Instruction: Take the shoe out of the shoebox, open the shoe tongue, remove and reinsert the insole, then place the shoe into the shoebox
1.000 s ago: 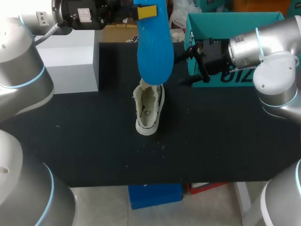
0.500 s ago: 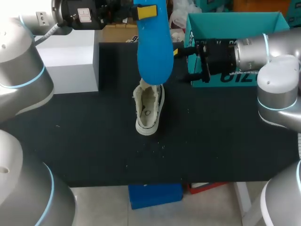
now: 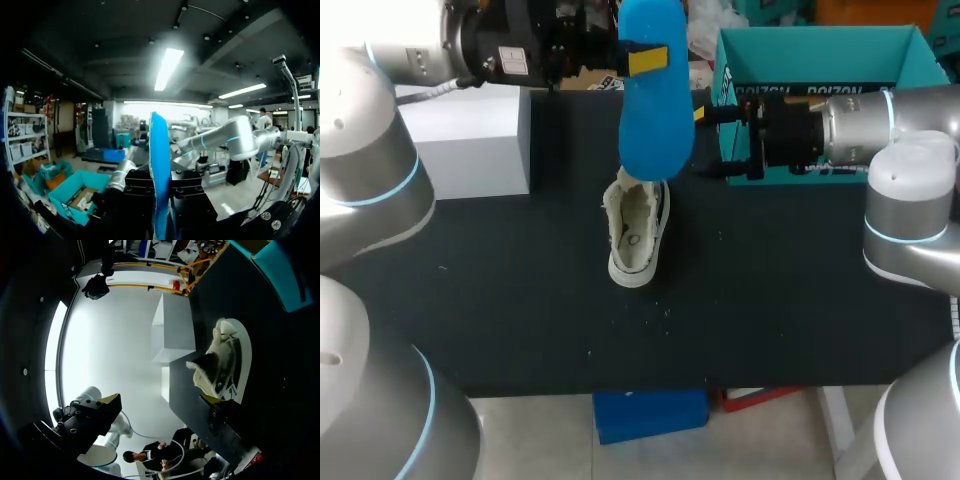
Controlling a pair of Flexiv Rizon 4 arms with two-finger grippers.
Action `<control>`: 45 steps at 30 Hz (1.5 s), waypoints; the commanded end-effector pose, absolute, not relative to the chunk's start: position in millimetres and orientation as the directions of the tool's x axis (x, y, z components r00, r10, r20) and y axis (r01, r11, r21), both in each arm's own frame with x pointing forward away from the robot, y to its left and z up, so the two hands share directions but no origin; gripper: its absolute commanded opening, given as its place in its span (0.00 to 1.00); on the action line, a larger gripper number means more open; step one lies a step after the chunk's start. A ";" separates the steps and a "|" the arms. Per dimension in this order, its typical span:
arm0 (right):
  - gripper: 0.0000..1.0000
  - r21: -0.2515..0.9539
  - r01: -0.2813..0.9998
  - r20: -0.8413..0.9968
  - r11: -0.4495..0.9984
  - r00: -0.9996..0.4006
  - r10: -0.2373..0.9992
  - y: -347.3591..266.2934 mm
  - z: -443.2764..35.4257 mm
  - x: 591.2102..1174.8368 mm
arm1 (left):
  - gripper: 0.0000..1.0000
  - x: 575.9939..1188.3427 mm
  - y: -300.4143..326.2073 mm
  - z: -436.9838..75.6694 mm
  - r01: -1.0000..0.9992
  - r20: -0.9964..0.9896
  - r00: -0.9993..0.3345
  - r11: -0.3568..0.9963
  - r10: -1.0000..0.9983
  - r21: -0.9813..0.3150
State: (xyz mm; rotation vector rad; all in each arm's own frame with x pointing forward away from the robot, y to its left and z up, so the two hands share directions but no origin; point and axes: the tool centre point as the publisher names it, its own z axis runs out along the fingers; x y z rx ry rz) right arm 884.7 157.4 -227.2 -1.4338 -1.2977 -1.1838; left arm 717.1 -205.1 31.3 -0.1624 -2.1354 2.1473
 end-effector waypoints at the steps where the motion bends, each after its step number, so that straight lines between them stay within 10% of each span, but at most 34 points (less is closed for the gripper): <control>1: 1.00 0.006 0.994 0.981 -0.106 0.015 0.195 158.6 -227.6 884.7 | 0.00 705.4 -204.9 26.9 0.250 -0.251 -0.968 0.091 0.000 -0.964; 45: 1.00 0.006 0.994 0.981 -0.106 0.015 0.195 158.6 -227.6 884.7 | 0.00 664.3 -199.4 -67.0 0.713 -0.712 -0.700 -0.013 0.057 -0.701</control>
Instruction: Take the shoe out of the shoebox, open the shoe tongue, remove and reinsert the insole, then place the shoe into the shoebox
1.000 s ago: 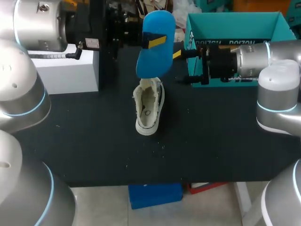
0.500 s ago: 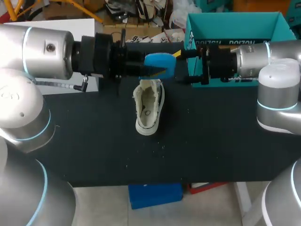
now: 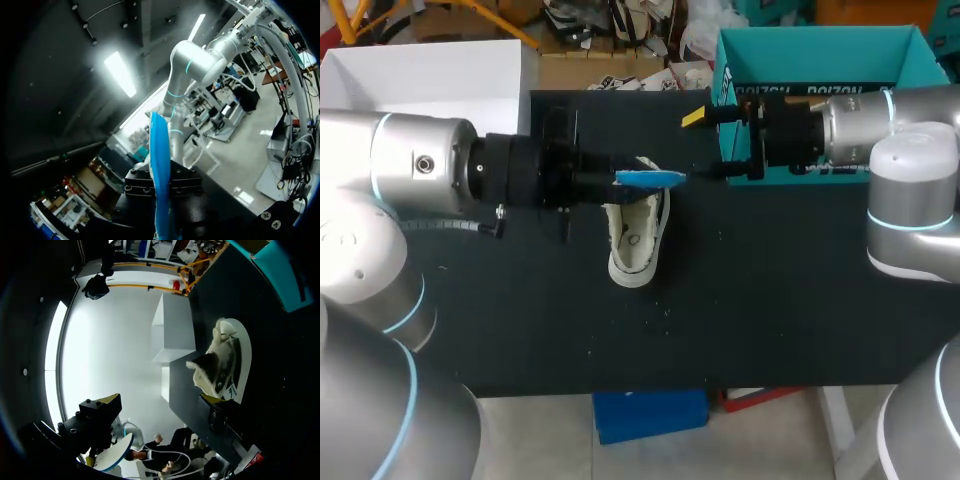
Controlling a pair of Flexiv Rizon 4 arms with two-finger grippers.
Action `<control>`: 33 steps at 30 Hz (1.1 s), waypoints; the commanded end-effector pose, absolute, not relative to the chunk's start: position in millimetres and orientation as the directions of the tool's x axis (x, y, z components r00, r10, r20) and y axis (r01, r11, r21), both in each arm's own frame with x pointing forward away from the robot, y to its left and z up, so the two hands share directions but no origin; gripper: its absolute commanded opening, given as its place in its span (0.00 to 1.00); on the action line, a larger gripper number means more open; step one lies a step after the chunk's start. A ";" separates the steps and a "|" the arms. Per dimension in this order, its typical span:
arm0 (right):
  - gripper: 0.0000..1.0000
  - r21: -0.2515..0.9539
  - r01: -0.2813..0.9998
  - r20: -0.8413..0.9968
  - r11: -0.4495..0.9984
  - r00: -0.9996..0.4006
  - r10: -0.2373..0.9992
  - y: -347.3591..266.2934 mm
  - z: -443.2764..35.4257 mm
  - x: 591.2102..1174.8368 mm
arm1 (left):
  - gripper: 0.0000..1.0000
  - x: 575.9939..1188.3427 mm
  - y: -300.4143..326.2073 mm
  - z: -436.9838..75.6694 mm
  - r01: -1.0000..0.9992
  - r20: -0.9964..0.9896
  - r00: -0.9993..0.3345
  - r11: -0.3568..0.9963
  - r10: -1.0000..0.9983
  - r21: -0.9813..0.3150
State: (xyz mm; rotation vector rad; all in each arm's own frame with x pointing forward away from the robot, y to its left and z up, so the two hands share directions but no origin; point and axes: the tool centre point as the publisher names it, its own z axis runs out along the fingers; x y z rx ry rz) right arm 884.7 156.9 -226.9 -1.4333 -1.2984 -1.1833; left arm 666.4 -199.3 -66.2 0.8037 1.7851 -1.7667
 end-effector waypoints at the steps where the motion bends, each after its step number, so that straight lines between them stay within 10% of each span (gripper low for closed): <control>1: 1.00 0.006 0.994 0.981 -0.106 0.015 0.195 158.6 -227.6 884.7 | 0.00 664.3 -199.4 -67.0 0.713 -0.712 -0.700 -0.013 0.057 -0.701; 11: 1.00 0.006 0.994 0.981 -0.106 0.015 0.195 158.6 -227.6 884.7 | 0.00 624.5 -199.8 -121.1 0.947 -0.945 -0.317 0.070 0.074 -0.312; 26: 1.00 0.006 0.994 0.981 -0.106 0.015 0.195 158.6 -227.6 884.7 | 0.00 622.9 -197.6 -141.4 0.943 -0.938 -0.330 0.076 0.106 -0.323; 33: 1.00 0.006 0.994 0.981 -0.106 0.015 0.195 158.6 -227.6 884.7 | 0.00 610.9 -200.1 -188.0 0.992 -0.996 -0.055 0.117 0.073 -0.047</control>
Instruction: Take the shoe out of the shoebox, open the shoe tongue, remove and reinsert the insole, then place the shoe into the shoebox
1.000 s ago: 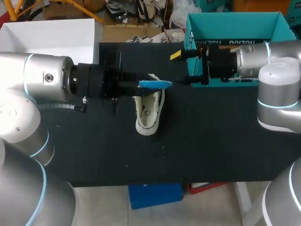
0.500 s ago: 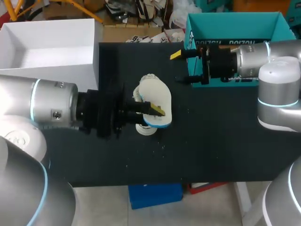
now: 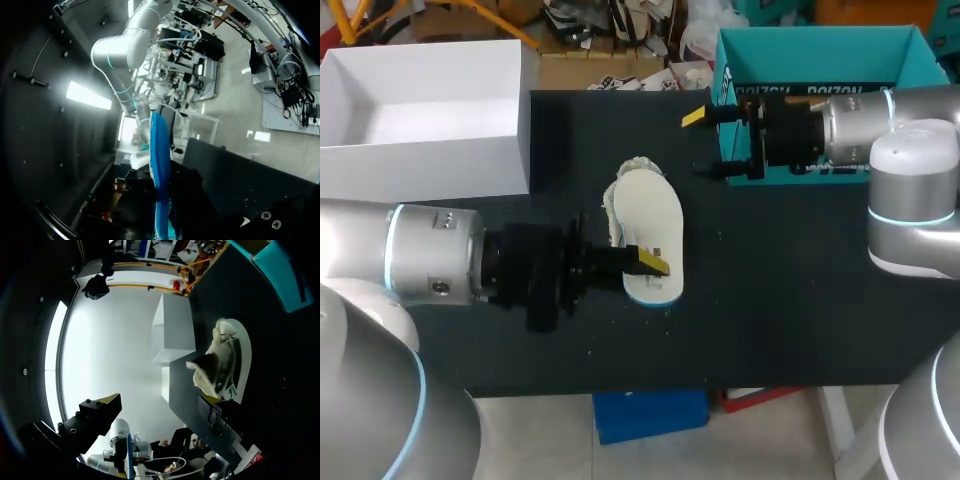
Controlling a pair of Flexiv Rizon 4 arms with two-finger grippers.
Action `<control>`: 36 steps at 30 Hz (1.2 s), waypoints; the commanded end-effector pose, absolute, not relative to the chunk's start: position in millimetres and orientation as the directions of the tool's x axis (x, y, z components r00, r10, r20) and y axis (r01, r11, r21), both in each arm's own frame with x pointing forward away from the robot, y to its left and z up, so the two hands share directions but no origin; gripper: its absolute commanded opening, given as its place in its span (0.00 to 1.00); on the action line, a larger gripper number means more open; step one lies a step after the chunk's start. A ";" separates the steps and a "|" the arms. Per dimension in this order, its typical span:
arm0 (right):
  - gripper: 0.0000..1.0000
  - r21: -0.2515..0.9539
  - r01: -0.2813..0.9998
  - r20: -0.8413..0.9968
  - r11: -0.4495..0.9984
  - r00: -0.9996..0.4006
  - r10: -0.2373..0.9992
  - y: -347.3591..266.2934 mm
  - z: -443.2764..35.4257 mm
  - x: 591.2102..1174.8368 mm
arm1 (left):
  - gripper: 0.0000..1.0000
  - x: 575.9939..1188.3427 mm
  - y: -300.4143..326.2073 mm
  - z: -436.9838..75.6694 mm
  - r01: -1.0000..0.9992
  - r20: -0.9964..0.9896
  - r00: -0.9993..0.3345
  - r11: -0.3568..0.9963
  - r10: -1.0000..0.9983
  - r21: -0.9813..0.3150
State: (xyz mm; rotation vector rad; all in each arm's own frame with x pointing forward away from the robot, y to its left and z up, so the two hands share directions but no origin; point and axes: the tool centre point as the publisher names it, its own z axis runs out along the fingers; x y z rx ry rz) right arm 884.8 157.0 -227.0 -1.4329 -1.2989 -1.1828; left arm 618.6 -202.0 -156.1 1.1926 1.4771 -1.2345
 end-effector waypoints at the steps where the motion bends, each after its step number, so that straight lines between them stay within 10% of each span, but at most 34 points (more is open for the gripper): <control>1: 1.00 0.006 0.994 0.981 -0.106 0.015 0.195 158.6 -227.6 884.7 | 0.00 611.2 -198.9 -193.2 0.993 -0.997 -0.020 0.120 0.068 -0.012; 36: 1.00 0.006 0.994 0.981 -0.106 0.015 0.195 158.6 -227.6 884.7 | 0.00 753.7 -188.0 -280.8 0.980 -0.982 0.182 0.076 0.049 0.185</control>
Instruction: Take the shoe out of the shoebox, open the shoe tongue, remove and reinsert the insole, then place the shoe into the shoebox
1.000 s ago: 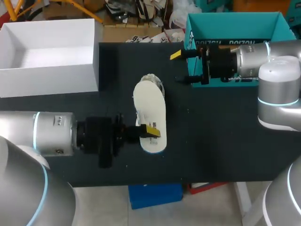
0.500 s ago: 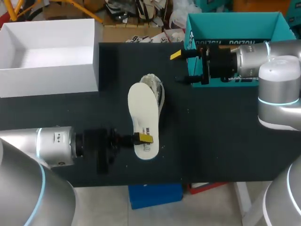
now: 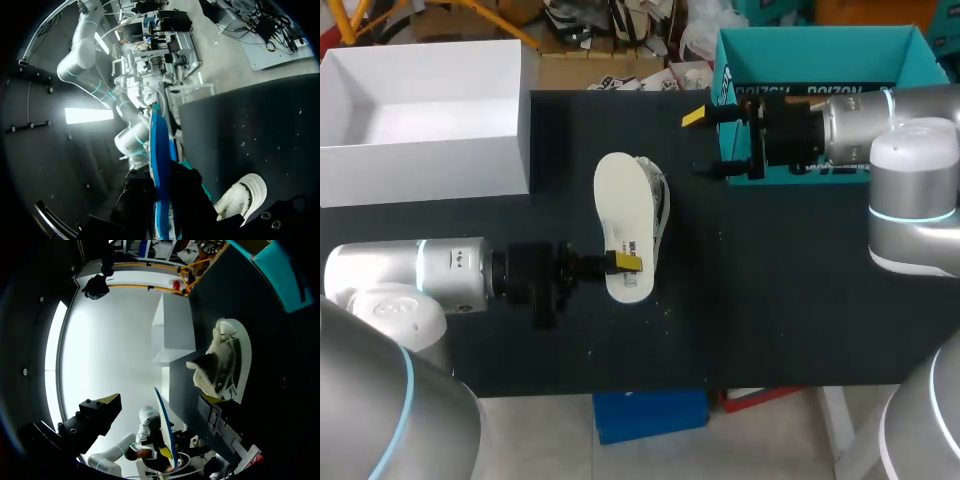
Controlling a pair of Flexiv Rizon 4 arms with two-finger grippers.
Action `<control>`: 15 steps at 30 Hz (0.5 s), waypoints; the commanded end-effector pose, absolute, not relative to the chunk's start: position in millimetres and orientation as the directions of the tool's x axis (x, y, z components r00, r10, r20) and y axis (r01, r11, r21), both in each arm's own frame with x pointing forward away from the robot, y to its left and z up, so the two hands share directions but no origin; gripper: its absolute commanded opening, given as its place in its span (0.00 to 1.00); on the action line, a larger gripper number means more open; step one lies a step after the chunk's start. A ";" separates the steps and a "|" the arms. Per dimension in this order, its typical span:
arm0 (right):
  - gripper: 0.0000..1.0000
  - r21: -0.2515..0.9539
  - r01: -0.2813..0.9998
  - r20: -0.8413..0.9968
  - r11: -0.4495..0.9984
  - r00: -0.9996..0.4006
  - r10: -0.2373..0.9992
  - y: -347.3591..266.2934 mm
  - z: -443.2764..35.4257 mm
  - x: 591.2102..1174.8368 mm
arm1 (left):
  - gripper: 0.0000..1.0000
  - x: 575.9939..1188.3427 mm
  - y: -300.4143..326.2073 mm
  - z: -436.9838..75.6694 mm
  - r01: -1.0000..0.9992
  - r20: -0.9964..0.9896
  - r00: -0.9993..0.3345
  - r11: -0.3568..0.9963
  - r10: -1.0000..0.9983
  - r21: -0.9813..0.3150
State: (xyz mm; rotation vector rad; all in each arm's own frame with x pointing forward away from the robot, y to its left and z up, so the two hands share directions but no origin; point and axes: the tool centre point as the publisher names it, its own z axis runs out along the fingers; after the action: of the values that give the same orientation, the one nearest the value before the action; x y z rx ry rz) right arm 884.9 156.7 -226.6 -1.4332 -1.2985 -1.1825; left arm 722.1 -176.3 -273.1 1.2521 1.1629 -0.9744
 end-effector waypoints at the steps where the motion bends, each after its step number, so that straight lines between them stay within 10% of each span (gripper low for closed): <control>1: 1.00 0.006 0.994 0.981 -0.106 0.015 0.195 158.6 -227.6 884.7 | 0.00 758.4 -189.7 -281.3 0.980 -0.982 0.182 0.075 0.048 0.185; 15: 1.00 0.006 0.994 0.981 -0.106 0.015 0.195 158.6 -227.6 884.7 | 0.00 814.5 -202.2 -268.0 0.972 -0.975 0.219 0.083 0.042 0.221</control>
State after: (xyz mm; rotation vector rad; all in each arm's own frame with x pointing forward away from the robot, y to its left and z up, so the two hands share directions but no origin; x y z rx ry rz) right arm 885.0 157.0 -226.8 -1.4330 -1.2983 -1.1831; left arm 799.7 -195.4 -269.8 1.2546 1.1115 -0.9645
